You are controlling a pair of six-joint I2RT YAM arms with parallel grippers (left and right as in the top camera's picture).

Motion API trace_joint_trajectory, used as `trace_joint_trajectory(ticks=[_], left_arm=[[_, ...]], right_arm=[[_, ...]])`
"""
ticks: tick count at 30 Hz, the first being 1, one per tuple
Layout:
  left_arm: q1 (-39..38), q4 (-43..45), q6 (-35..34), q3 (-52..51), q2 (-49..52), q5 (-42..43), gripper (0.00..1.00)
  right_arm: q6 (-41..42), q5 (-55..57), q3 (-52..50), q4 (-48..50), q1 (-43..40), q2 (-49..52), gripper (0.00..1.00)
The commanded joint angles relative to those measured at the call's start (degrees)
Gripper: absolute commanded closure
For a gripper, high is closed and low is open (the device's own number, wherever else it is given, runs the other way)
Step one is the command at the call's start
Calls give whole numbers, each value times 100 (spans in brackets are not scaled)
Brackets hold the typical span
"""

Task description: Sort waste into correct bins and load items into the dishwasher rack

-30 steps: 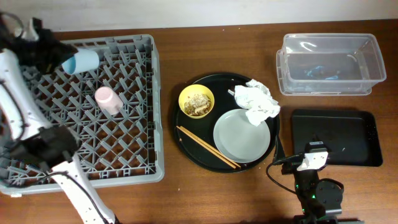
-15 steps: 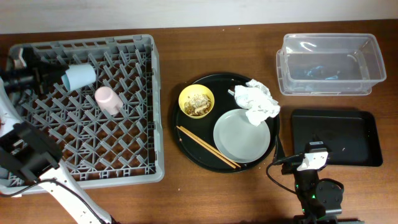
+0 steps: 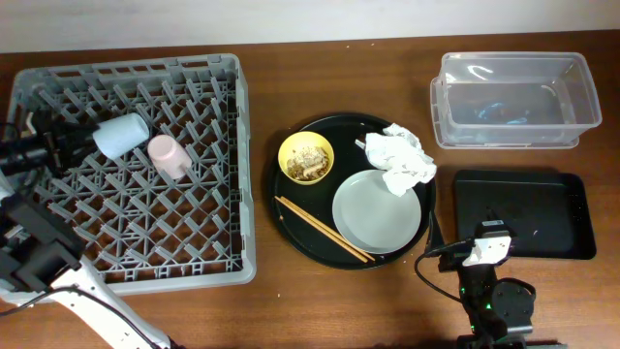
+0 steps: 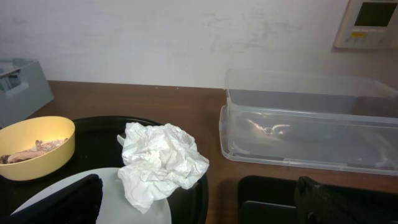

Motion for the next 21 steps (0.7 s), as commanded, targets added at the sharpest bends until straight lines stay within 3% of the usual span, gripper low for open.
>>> trace_joint_trajectory(ticks=[1,4,8,10,12,16,21], left_arm=[[151,-164,90,575,-304,-1051,62],[162,-404,-208,1266,-382,-2142,44],[107,-424,-415,1711,-568,-2900,41],[13,-424,-417,1742,-732,-2942,52],[-138,-424,-343,1744,-881,-2988,69],[-748,-424,33,1744,-1093,-2999,87],[-2039,-424,549,1744,-1246,-2850,89]], right_arm=[[26,11,-42,-13,26,-44,1],[26,11,-42,-13,26,-44,1],[26,11,-42,-13,26,-44,1],[26,11,-42,-13,26,-44,1],[26,11,-42,-13,26,-44,1],[26,11,-42,-13,26,-44,1],[26,11,-42,-13,26,-44,1]])
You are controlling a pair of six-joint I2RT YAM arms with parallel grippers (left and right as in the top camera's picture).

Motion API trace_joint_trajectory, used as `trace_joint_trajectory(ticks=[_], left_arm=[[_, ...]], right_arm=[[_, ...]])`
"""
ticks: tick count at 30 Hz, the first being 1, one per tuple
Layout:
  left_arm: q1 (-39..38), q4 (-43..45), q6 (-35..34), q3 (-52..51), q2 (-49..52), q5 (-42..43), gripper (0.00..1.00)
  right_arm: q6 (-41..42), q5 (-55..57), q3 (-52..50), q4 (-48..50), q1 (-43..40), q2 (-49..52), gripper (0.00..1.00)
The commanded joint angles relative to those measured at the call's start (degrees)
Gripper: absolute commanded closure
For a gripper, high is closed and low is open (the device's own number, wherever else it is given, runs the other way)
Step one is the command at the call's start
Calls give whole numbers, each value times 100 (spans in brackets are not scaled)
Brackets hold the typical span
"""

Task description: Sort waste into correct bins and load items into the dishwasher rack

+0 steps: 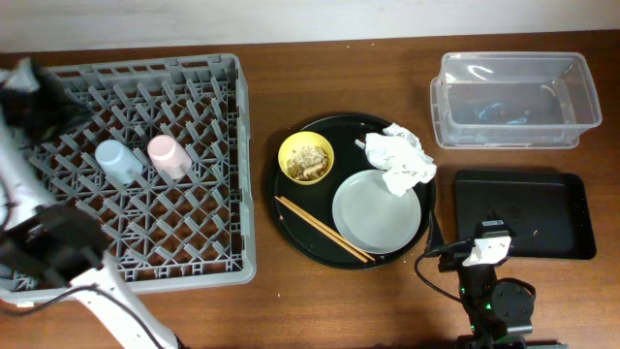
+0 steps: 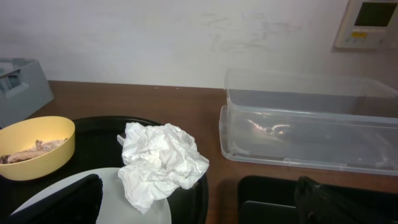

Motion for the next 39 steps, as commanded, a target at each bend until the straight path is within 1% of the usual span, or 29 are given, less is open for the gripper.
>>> trace_joint_trajectory(ticks=[1,4,6,7,8,10,11,15,17,18,21,22,24,29,32,34,39], left_arm=[[-1058,-9,778,83,-326,162,89],[-2015,-9,1235,83,-437,26,84],[-2686,7,1279,83,-444,-420,79],[-3051,13,1279,74,-437,-732,70],[-3550,17,1274,72,-415,-1235,40],[-4109,52,1272,72,-396,-1545,21],[-4341,103,1257,72,-389,-1554,20],[-5307,654,903,72,-385,-1569,20],[-5657,994,745,72,-367,-1784,25],[-5796,1165,586,72,-352,-1974,30],[-5978,1574,-55,72,-273,-2105,38],[-6011,1744,-400,72,-190,-2096,40],[-6111,2046,-745,72,-11,-2085,40],[-6432,2424,-741,70,595,-2057,40],[-6636,2463,-743,70,966,-2319,40],[-6688,2487,-743,70,1130,-2463,40],[-6651,2424,-743,105,1246,-2481,40]], right_arm=[[26,11,-42,-13,26,-44,1],[26,11,-42,-13,26,-44,1],[26,11,-42,-13,26,-44,1],[26,11,-42,-13,26,-44,1],[26,11,-42,-15,26,-44,1],[26,11,-42,-13,26,-44,1],[26,11,-42,-15,26,-44,1],[26,11,-42,-13,26,-44,1],[26,11,-42,-13,26,-44,1],[26,11,-42,-13,26,-44,2],[26,11,-42,-15,26,-44,1],[26,11,-42,-13,26,-44,1],[26,11,-42,-13,26,-44,1],[26,11,-42,-13,26,-44,1],[26,11,-42,-13,26,-44,1],[26,11,-42,-13,26,-44,1],[26,11,-42,-13,26,-44,1]])
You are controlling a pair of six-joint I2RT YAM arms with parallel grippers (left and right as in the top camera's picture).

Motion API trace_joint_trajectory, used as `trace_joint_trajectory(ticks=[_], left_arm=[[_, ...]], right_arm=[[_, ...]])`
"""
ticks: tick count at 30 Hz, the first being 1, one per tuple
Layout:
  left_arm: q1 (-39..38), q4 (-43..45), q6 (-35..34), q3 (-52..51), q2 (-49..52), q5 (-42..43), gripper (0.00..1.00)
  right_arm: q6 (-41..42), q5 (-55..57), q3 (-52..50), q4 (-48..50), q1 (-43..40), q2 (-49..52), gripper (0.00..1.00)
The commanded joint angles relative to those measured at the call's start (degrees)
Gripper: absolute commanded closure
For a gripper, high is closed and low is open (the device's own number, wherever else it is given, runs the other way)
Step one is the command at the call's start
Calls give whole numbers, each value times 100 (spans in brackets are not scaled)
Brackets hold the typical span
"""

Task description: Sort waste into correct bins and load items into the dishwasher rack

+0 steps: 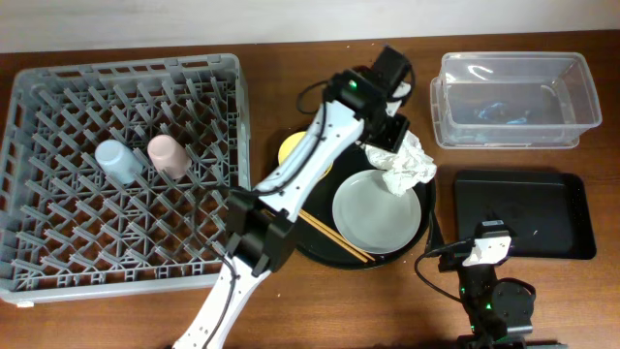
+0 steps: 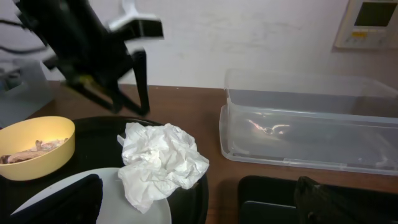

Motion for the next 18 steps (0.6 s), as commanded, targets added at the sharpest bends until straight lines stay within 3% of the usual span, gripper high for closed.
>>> trace_joint_trajectory(ticks=[1,7,11,13,18], left_arm=[[144,-66,-76,142,-48,-160,40],[1104,-909,-76,1534,-422,-929,39],[2225,-1919,-98,2492,-686,-1176,30],[2852,-2444,-125,2785,-739,-1180,1],[3987,-2465,-120,2754,-800,-1073,1]], right_arm=[[28,11,-42,-13,26,-44,1],[28,11,-42,-13,26,-44,1],[28,11,-42,-13,26,-44,1],[28,11,-42,-13,26,-44,1],[26,11,-42,-13,26,-44,1]])
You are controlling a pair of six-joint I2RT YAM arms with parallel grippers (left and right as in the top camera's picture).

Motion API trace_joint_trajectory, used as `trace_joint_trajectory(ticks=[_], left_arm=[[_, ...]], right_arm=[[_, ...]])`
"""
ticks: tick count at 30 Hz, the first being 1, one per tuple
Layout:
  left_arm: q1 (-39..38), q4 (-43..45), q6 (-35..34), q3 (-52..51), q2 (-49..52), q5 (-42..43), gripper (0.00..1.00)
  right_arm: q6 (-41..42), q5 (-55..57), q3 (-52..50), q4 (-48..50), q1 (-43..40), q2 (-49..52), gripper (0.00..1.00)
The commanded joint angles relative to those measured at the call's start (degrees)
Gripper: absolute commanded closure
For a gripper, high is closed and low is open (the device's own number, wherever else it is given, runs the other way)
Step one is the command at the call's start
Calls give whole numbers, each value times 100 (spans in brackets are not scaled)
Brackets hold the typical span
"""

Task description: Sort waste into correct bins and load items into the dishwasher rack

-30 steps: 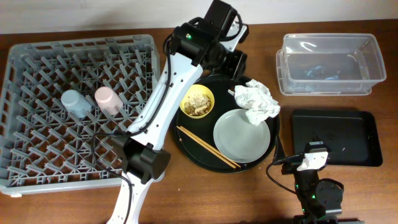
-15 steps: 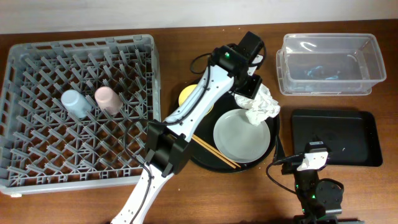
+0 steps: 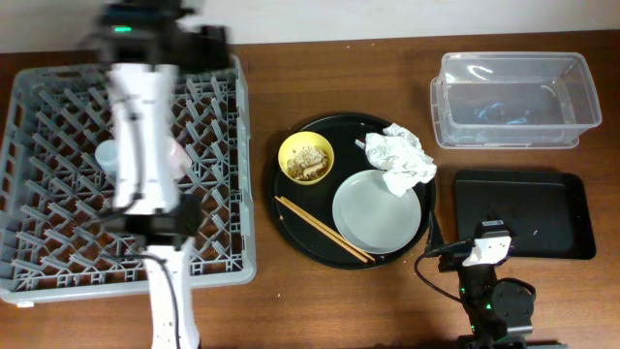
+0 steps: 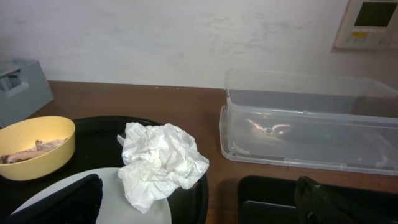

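A round black tray [image 3: 291, 228] holds a yellow bowl of food scraps [image 3: 306, 157], a pair of chopsticks [image 3: 325, 230], a grey plate [image 3: 377, 211] and a crumpled white tissue [image 3: 403, 157]. The tissue [image 4: 160, 163] lies on the plate's rim. In the grey dishwasher rack [image 3: 58, 247] stand a blue cup [image 3: 105, 155] and a pink cup [image 3: 178, 155], both partly hidden by my left arm. My left gripper [image 3: 199, 37] is a blur at the rack's far edge. My right gripper [image 4: 199, 205] stays low at the table's front, open and empty.
A clear plastic bin [image 3: 511, 99] stands at the back right, with something blue inside. A flat black bin [image 3: 542, 208] lies in front of it. My left arm stretches from the table's front across the middle of the rack.
My left arm was over the round tray with its gripper beside the tissue. Now it reaches across the rack to its far edge. The tissue lies where it was. The right arm has not moved.
My left gripper was at the blue cup over the rack's left side, beside the pink cup. Then the blue cup stood in the rack and the gripper was at the far left corner. Later the gripper was beside the tissue, and now it is back over the rack.
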Motion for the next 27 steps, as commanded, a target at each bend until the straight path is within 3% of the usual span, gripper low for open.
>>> trace_joint_trajectory(ticks=[1,5,7,9,10,13,16,18,20,22,24,27], left_arm=[[614,-37,-13,44,-72,17,1],[1237,-37,-13,44,-70,17,1],[1440,-37,-13,44,-70,15,1],[1591,-37,-13,44,-70,15,1],[1633,-37,-13,44,-70,15,1],[1716,-37,-13,44,-70,15,1],[1740,-37,-13,44,-70,15,1],[1740,-37,-13,44,-70,15,1],[1740,-37,-13,44,-70,15,1],[1738,-37,-13,44,-70,15,1],[1740,-37,-13,44,-70,15,1],[1740,-37,-13,44,-70,15,1]], right_arm=[[24,11,-42,-13,26,-44,1],[85,52,-42,358,26,-44,1],[741,-1008,-42,1204,26,-44,1],[2037,-2822,-42,1993,26,-44,1],[2326,-3088,-42,2273,26,-44,1],[2564,-2955,-42,2771,26,-44,1],[3276,-1950,-35,4041,26,-44,1],[3497,-1128,240,4205,26,-26,1],[3272,-885,807,3434,26,160,1],[2516,-885,1663,2031,24,682,1],[1746,-745,2693,387,26,1646,1],[1674,-282,4035,-1493,26,3195,1]])
